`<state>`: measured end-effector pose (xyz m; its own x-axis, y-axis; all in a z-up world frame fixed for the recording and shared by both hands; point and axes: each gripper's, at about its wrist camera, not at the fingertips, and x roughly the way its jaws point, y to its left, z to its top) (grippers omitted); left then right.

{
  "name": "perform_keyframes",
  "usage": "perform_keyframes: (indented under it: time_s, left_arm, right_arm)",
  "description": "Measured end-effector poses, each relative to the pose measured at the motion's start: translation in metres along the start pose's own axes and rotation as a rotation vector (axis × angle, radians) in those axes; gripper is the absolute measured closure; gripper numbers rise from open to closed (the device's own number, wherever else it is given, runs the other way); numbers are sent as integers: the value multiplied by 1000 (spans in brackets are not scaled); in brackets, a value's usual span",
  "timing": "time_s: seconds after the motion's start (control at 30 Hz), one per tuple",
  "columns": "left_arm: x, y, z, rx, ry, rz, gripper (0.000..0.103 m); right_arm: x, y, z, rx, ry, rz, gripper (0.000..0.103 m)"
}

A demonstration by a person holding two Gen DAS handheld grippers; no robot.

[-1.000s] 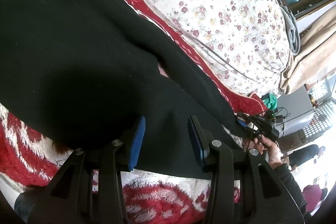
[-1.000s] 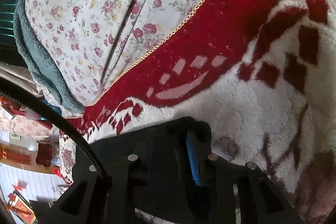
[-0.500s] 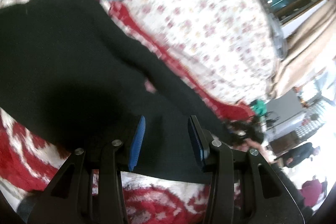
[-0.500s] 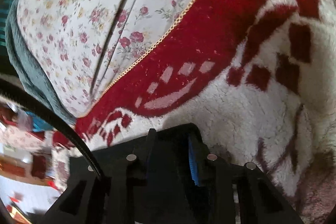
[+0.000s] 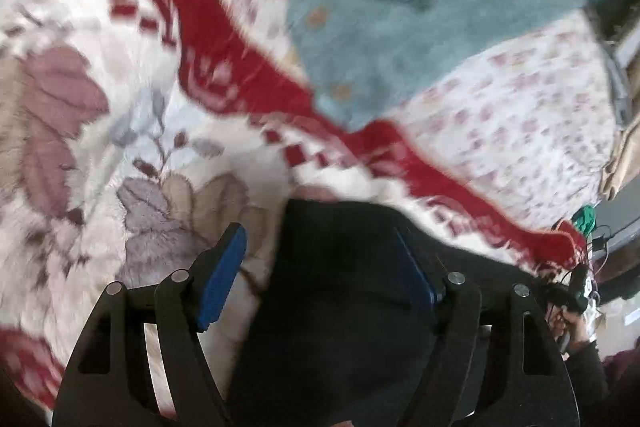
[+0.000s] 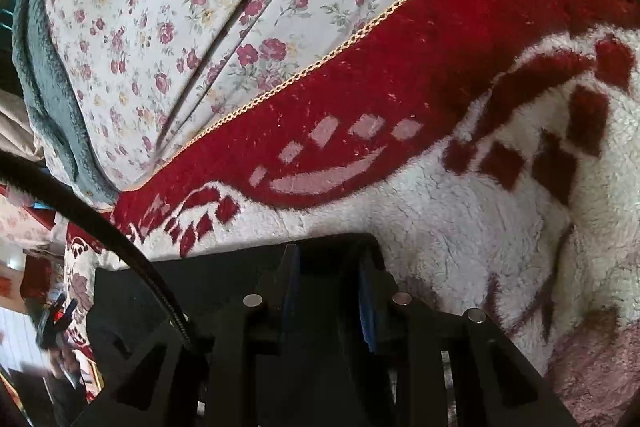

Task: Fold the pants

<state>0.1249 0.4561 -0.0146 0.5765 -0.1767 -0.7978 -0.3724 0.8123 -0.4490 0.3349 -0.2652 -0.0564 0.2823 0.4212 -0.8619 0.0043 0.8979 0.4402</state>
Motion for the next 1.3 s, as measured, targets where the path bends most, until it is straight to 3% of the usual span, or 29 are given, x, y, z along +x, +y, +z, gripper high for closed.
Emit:
perform_keyframes:
  time_s: [0.1, 0.3, 0.5, 0.53, 0.57, 0.67, 0.7, 0.77, 0.8, 0.87, 1.03, 1.3]
  left_arm:
    - [33, 9, 7, 8, 96, -34, 29]
    - [54, 1, 10, 56, 95, -92, 29]
    - [78, -2, 17, 51, 152, -108, 32]
    - [78, -1, 17, 44, 147, -111, 39]
    - [77, 0, 16, 34, 140, -118, 54]
    - [70, 2, 15, 8, 111, -150, 85]
    - [67, 1, 15, 7, 100, -158, 87]
    - [60, -6, 13, 25, 76, -153, 90]
    - [58, -9, 13, 36, 67, -147, 90]
    - [48, -12, 13, 40, 41, -158, 90]
    - [11, -26, 8, 69, -22, -196, 90]
    - [-44, -58, -18, 250, -152, -130, 90]
  right_arm:
    - [0, 1, -1, -3, -8, 0, 78]
    - [0, 3, -1, -14, 1, -9, 78]
    - [1, 7, -1, -7, 4, -31, 78]
    - [1, 7, -1, -6, 4, -32, 78]
    - [1, 7, 0, -3, 4, -33, 78]
    - [3, 9, 2, 5, 8, -39, 78]
    - [2, 9, 3, 7, 7, -42, 78]
    - [2, 11, 3, 2, 0, -50, 83]
    - [1, 11, 4, -1, -4, -54, 92]
    - [-5, 11, 3, -22, -25, -51, 100]
    - [-26, 19, -4, -103, -77, -14, 101]
    - [-78, 38, -21, -223, -140, -5, 101]
